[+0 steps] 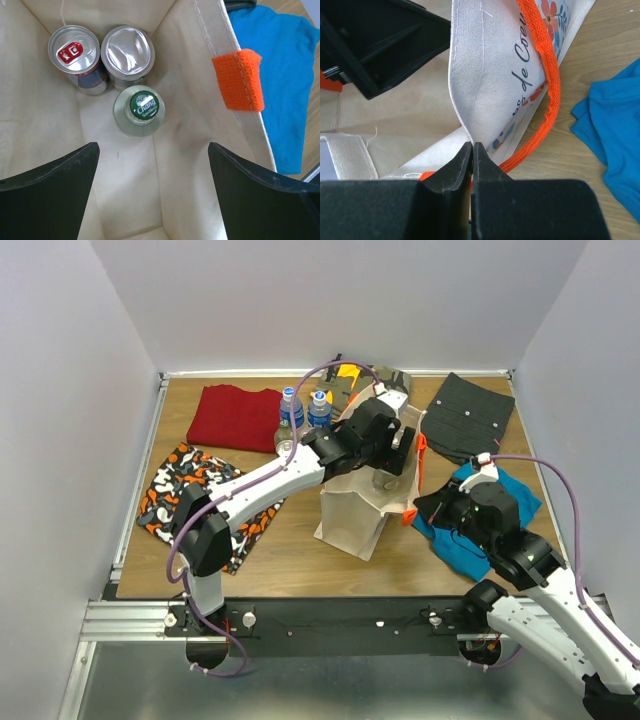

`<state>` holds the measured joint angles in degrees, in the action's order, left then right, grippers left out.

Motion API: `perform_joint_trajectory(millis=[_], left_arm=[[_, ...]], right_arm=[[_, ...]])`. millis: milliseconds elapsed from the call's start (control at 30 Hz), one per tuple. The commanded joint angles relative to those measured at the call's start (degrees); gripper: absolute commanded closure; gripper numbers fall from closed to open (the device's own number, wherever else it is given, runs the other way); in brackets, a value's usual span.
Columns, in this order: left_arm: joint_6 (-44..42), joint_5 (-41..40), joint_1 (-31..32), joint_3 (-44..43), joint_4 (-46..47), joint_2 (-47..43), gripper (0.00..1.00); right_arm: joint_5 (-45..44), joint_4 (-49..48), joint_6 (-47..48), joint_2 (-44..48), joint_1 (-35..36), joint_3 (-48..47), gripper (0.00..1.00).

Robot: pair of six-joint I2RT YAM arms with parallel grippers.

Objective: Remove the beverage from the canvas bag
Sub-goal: Take out the drink from the canvas bag.

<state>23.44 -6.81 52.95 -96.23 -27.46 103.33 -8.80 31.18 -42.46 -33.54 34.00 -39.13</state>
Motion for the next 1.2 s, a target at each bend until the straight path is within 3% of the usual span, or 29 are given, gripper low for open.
perform_joint_trajectory(millis=[0, 833, 967, 1167], left_arm=[[0.0, -1.6, 0.2, -3.7, 0.8, 2.8, 0.01], [0.5, -6.4, -0.3, -13.0, -2.8, 13.7, 0.01], [0.6, -6.4, -0.3, -13.6, -3.5, 14.7, 0.11], [2.0, -8.0, -0.3, -9.9, -2.2, 13.7, 0.11]], right_arm=[[-3.5, 3.5, 0.5, 0.4, -0.3, 1.5, 0.86], [-3.5, 3.4, 0.5, 1.5, -0.2, 1.8, 0.83], [-3.4, 3.5, 0.5, 1.6, -0.2, 1.7, 0.83], [-3.7, 3.5, 0.4, 1.9, -0.2, 1.7, 0.83]])
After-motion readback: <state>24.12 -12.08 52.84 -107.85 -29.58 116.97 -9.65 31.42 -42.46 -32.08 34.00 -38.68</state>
